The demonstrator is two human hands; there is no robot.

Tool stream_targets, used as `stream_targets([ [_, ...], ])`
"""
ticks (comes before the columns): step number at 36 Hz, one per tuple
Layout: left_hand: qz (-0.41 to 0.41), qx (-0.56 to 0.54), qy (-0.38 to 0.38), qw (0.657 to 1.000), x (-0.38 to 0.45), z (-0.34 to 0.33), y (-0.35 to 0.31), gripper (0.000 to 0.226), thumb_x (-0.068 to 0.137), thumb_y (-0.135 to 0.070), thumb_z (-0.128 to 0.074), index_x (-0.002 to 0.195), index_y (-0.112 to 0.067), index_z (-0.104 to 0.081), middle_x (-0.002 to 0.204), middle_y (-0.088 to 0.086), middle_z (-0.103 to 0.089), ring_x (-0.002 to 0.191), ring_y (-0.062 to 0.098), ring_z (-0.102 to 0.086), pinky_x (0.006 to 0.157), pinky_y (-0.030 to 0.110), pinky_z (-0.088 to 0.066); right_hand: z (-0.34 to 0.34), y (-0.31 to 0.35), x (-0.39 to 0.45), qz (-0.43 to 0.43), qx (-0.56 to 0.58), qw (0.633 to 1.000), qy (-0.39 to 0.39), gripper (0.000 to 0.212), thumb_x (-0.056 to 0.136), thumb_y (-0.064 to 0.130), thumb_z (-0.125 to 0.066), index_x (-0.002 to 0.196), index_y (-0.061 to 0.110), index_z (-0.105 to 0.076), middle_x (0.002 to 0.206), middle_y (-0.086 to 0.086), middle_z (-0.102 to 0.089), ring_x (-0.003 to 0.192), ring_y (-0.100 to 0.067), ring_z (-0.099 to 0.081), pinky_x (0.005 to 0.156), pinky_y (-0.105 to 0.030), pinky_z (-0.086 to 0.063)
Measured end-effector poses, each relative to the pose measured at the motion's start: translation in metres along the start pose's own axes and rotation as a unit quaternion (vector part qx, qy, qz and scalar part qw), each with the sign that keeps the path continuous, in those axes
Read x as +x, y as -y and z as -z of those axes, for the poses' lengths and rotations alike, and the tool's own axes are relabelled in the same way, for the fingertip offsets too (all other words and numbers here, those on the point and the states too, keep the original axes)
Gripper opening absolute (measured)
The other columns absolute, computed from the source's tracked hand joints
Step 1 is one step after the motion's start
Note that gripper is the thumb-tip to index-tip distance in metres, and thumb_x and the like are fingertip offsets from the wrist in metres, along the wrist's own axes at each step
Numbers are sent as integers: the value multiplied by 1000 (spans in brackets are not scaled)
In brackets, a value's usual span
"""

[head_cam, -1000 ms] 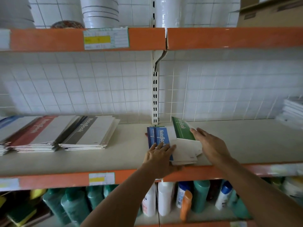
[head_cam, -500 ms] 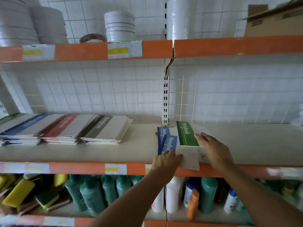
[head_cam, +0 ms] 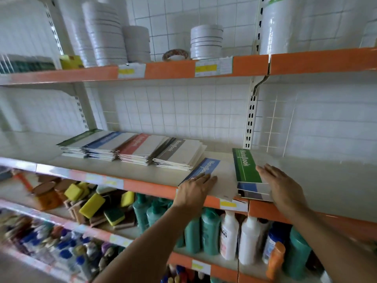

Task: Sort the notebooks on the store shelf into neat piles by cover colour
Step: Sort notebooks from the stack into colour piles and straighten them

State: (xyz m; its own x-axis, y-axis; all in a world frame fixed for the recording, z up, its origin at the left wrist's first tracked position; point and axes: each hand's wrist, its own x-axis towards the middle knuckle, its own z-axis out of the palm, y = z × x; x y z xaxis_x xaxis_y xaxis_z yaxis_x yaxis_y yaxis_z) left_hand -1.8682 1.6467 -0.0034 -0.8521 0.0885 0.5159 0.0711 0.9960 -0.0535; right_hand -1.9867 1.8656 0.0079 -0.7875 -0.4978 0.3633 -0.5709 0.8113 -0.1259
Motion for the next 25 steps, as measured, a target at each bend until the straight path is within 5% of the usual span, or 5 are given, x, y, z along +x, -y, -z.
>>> stream_targets([
  [8, 66, 33, -15, 997, -59, 33, 69, 50, 57, -5, -55, 103, -11, -74, 102, 11, -72, 87, 27, -72, 61, 38, -58, -6, 59, 10, 54, 26, 998, -5, 74, 89, -12, -35, 152, 25, -20, 158, 0, -20, 144, -14, -22, 111, -22, -24],
  [11, 82, 40, -16, 996, -84, 46, 95, 63, 44, -3, -84, 105, -14, -74, 104, 8, -72, 88, 24, -72, 61, 35, -58, -3, 94, 13, 70, 18, 997, 14, 71, 92, -8, -31, 153, 26, -14, 160, 0, -14, 145, -14, -18, 112, -24, -24],
  [16, 94, 56, -42, 993, -131, 70, 143, 70, 37, -5, -93, 104, -14, -74, 104, 8, -73, 89, 23, -71, 61, 34, -58, -11, 162, 15, 97, 9, 995, -1, 70, 89, -4, -15, 152, 25, -17, 159, -2, -17, 144, -14, -22, 112, -26, -22],
  [20, 91, 55, -70, 992, -168, 89, 187, 69, 37, -8, -92, 103, -12, -75, 103, 10, -73, 88, 25, -72, 60, 35, -57, -16, 221, 13, 114, 29, 993, 2, 71, 91, -7, -31, 153, 24, -13, 160, 0, -15, 145, -12, -19, 110, -19, -21],
  [25, 87, 108, -91, 986, -203, 108, 242, 41, 67, -16, -48, 95, -21, -78, 98, 1, -74, 84, 15, -72, 60, 23, -55, -27, 295, 17, 127, 38, 991, -5, 78, 88, -13, -31, 152, 28, -15, 159, 4, -15, 144, -11, -20, 110, -20, -24],
])
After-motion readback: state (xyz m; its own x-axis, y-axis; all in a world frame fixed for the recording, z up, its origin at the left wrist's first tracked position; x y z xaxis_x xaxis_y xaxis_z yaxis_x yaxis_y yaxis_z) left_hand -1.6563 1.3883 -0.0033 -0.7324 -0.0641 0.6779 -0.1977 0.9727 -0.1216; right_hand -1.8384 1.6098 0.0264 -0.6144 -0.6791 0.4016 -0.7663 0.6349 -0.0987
